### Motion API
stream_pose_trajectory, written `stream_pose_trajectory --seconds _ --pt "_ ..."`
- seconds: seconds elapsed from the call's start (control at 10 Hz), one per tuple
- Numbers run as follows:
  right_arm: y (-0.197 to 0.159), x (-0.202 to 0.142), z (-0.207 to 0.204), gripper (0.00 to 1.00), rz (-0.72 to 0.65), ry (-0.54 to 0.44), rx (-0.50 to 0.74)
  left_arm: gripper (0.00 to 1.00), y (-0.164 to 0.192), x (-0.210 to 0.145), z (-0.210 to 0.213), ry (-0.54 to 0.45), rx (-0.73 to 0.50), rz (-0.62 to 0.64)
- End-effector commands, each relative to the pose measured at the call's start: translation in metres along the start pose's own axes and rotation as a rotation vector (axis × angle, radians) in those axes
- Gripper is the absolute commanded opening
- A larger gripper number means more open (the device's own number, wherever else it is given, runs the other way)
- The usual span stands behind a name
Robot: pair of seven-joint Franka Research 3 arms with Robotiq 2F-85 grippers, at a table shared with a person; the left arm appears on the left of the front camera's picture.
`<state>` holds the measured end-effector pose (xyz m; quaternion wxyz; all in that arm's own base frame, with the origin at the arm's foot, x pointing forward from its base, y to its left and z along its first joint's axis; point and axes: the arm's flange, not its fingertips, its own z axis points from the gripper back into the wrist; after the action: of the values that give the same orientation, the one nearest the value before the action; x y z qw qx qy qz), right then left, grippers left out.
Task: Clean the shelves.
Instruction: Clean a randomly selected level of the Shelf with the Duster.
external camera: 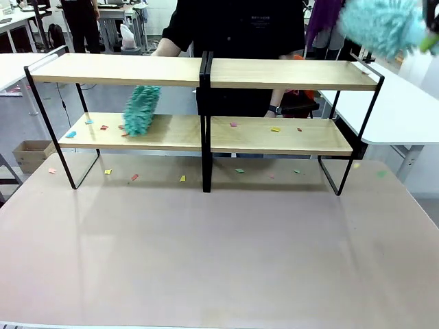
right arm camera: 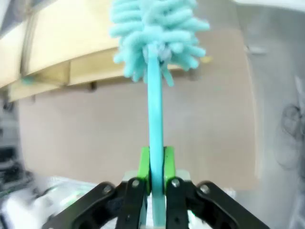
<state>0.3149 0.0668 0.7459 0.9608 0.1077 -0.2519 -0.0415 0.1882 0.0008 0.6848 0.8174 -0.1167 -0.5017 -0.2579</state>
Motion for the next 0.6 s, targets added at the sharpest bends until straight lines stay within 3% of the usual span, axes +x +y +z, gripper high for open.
stream_pose_trajectory --seconds 0.0,0.3,0.4,0.5 --pt "-0.020 -0.013 -0.007 0.13 0.144 0.091 0.430 1.00 0.001 0.000 0.000 0.000 0.001 -0.001" --pt "-0.052 -0.018 0.013 0.13 0.263 0.209 0.709 1.00 0.001 0.000 0.000 0.000 0.001 -0.001" --pt "-0.070 -0.023 0.024 0.13 0.330 0.252 0.734 1.00 0.001 0.000 0.000 0.000 0.001 -0.001" --pt "-0.092 -0.035 0.035 0.13 0.532 0.373 0.776 1.00 0.001 0.000 0.000 0.000 0.001 -0.001"
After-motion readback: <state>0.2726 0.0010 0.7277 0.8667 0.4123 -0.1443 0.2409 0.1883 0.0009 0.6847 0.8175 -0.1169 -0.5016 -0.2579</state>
